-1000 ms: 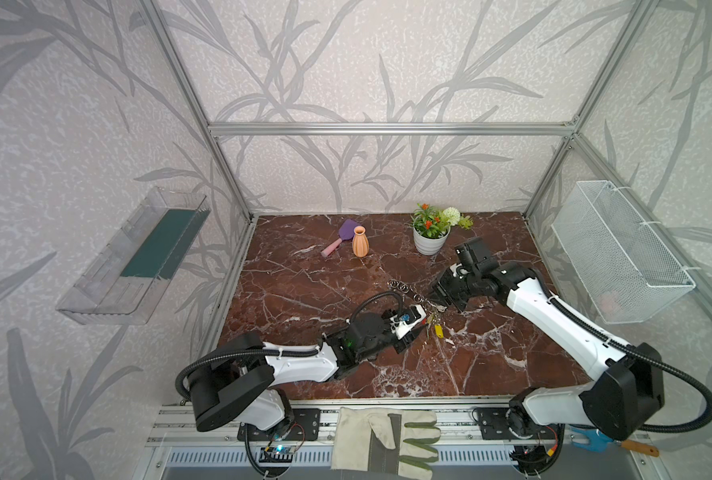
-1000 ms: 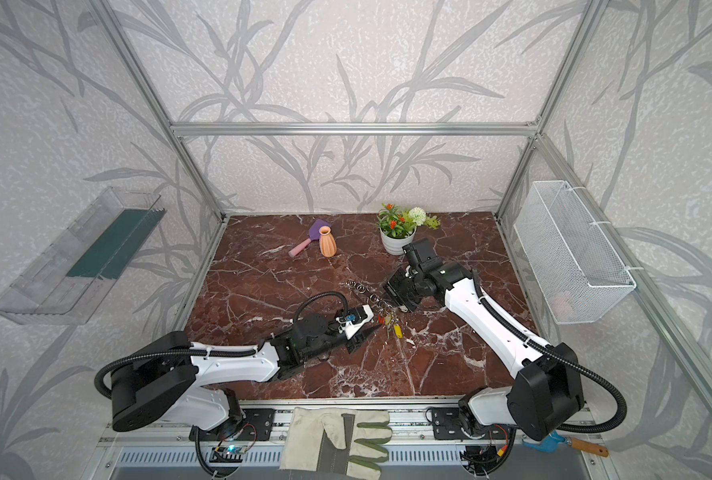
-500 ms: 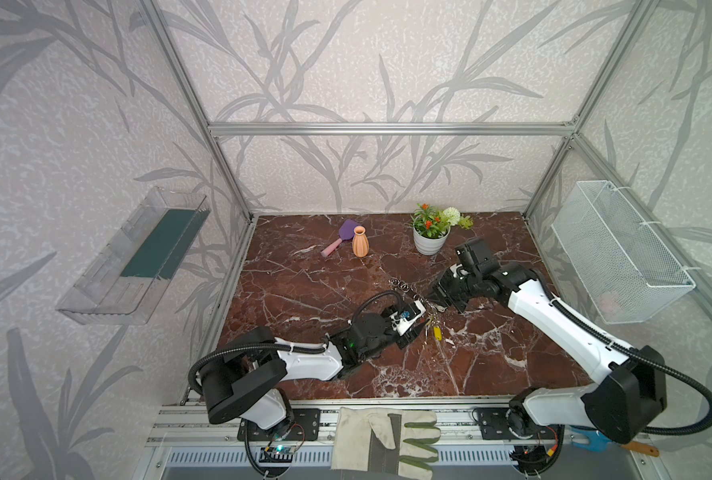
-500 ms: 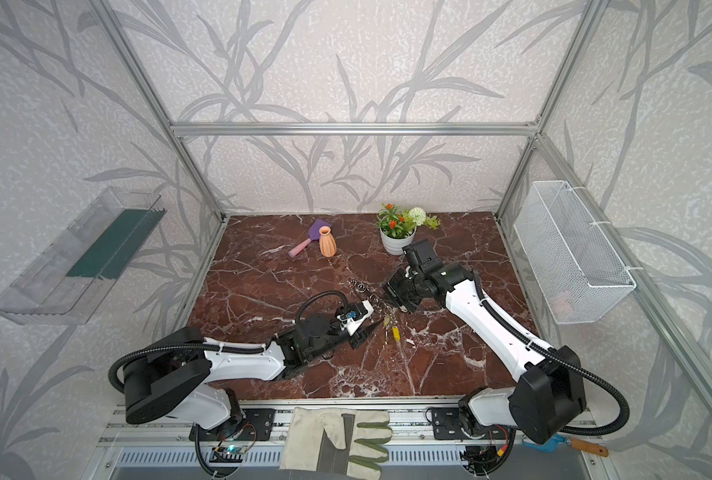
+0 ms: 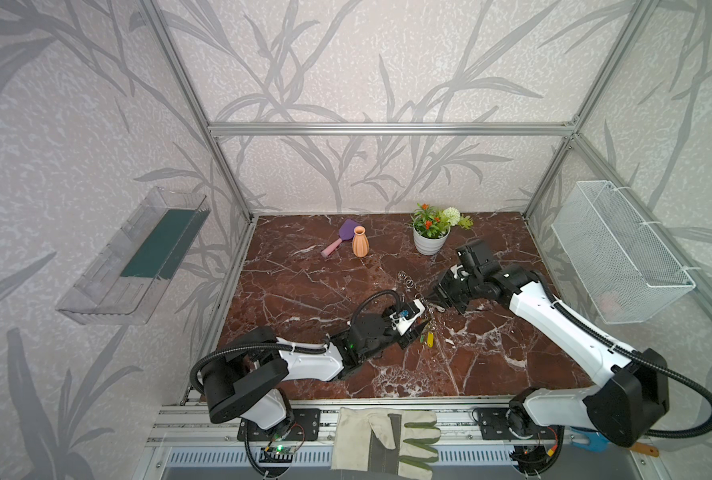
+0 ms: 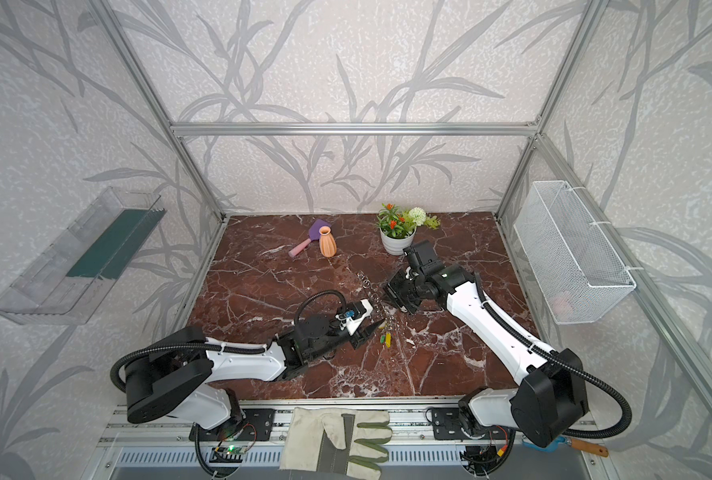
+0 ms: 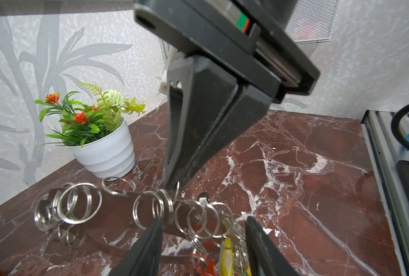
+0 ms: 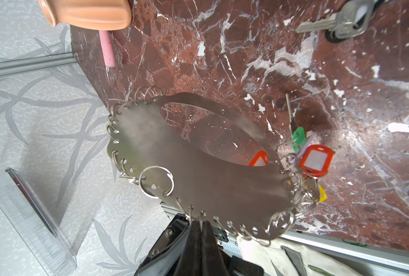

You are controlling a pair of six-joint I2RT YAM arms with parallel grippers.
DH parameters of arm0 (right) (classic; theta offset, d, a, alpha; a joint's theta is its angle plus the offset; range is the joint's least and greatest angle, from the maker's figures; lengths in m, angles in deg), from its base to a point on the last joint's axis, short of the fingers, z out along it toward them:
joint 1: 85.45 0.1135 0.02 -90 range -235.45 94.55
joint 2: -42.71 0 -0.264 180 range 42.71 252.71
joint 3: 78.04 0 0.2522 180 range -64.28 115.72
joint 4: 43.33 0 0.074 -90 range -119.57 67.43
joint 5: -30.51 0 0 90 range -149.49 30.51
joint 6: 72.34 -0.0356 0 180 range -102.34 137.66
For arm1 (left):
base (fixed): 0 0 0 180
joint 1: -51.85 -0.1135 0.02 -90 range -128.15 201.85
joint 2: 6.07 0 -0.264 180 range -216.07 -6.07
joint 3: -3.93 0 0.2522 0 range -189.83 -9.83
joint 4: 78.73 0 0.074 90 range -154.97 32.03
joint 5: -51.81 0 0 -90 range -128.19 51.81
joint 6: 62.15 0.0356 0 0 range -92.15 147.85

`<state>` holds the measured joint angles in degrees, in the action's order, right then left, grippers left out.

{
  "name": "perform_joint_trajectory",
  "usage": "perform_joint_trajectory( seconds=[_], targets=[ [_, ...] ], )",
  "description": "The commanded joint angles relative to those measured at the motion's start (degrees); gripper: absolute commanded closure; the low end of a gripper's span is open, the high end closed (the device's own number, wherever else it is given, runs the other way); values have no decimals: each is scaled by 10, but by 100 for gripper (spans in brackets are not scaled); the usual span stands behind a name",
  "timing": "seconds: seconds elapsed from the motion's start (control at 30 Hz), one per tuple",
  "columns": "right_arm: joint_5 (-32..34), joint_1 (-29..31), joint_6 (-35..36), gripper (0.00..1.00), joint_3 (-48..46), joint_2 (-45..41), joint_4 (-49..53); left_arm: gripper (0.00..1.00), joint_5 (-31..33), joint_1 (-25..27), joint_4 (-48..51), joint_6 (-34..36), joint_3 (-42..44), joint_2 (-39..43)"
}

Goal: Put the keys on the keyring

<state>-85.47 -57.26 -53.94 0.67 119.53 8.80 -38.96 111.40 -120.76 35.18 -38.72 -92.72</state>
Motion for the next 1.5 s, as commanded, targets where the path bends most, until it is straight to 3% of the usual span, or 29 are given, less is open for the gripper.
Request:
perform_joint_trajectory(
  seconds=[0.0,0.93,1.3,1.47],
  targets=[
    [-5,2,-2,100,3,-8,-18,44,-13,18,-5,-9,15,16],
    [-5,6,-10,100,-24,-29,-22,34,56,26,-97,-21,-27,-77],
    [-7,7,-9,100,-32,-34,-24,35,119,25,-83,3,-29,-71],
    [-13,8,-9,100,-33,-34,-30,39,112,22,-62,20,-32,-62]
  ],
)
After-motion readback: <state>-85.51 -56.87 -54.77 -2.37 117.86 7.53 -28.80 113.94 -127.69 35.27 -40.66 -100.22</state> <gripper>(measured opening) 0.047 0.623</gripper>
